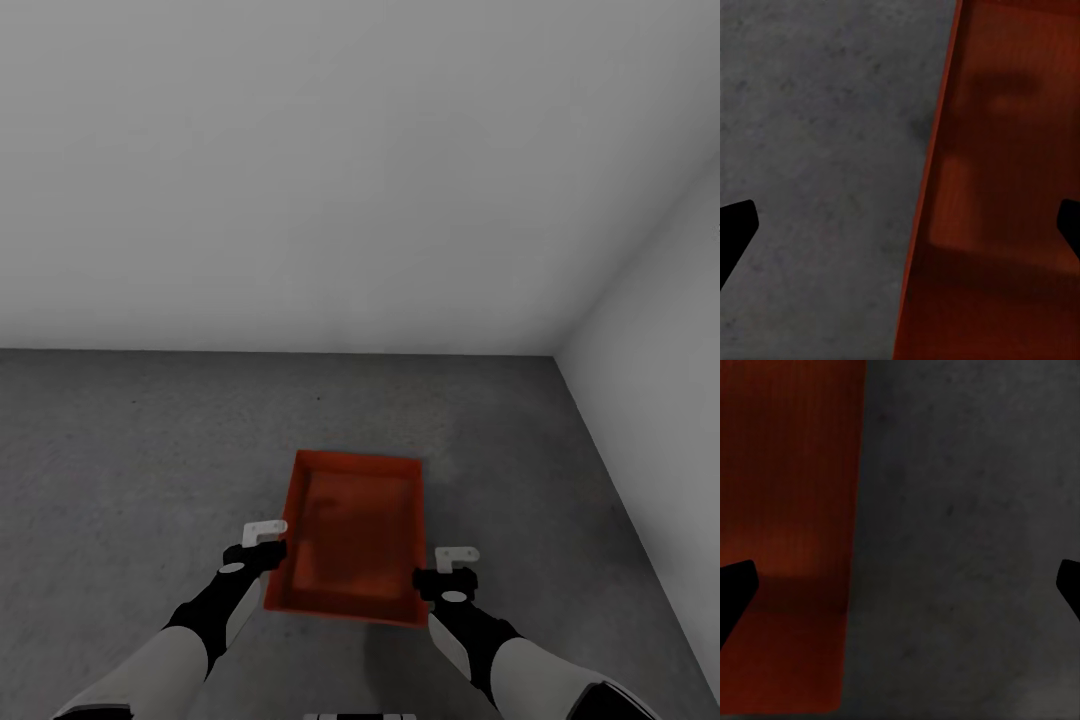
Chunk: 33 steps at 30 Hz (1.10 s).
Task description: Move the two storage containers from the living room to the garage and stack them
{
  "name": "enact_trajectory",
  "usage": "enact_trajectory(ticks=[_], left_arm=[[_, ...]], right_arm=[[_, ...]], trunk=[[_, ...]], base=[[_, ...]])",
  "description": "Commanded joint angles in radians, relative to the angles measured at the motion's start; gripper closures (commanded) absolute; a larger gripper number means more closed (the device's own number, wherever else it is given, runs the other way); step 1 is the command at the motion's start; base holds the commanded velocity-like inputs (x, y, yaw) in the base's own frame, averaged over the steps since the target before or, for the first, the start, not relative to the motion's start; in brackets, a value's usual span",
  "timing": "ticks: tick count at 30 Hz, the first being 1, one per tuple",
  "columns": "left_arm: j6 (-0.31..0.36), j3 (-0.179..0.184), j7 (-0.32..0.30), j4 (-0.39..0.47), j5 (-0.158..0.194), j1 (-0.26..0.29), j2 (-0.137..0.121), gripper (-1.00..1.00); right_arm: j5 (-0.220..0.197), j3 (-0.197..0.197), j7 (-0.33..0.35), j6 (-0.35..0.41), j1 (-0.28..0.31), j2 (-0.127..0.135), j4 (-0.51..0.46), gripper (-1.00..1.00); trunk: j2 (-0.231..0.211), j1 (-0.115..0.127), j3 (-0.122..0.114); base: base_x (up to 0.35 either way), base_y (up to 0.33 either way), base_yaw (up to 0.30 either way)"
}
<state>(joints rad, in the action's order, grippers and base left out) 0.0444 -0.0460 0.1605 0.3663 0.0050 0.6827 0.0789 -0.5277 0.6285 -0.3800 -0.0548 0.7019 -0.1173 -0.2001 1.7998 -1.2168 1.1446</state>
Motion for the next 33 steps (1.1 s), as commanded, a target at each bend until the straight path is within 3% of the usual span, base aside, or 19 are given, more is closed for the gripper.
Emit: enact_trajectory(ticks=[1,26,33], left_arm=[[0.005,-0.005,0.001,0.002,0.001,0.000,0.001,-1.00],[0.005,-0.005,0.001,0.001,0.001,0.000,0.001,-1.00],[0.005,-0.005,0.001,0.001,0.001,0.000,0.001,-1.00]], right_arm=[[-0.011,0.008,-0.004,-0.005,0.001,0.000,0.001,-1.00],[-0.011,0.007,-0.006,-0.006,0.001,-0.002,0.000,-1.00],[-0.012,0.007,-0.091,-0.023,0.001,-0.005,0.000,-1.00]], trunk=[[0.000,0.000,0.001],[-0.175,0.096,-0.078],[-0.224,0.123,-0.109]], base=[[0.000,0.000,0.000],[0.000,0.000,0.000],[0.000,0.000,0.000]])
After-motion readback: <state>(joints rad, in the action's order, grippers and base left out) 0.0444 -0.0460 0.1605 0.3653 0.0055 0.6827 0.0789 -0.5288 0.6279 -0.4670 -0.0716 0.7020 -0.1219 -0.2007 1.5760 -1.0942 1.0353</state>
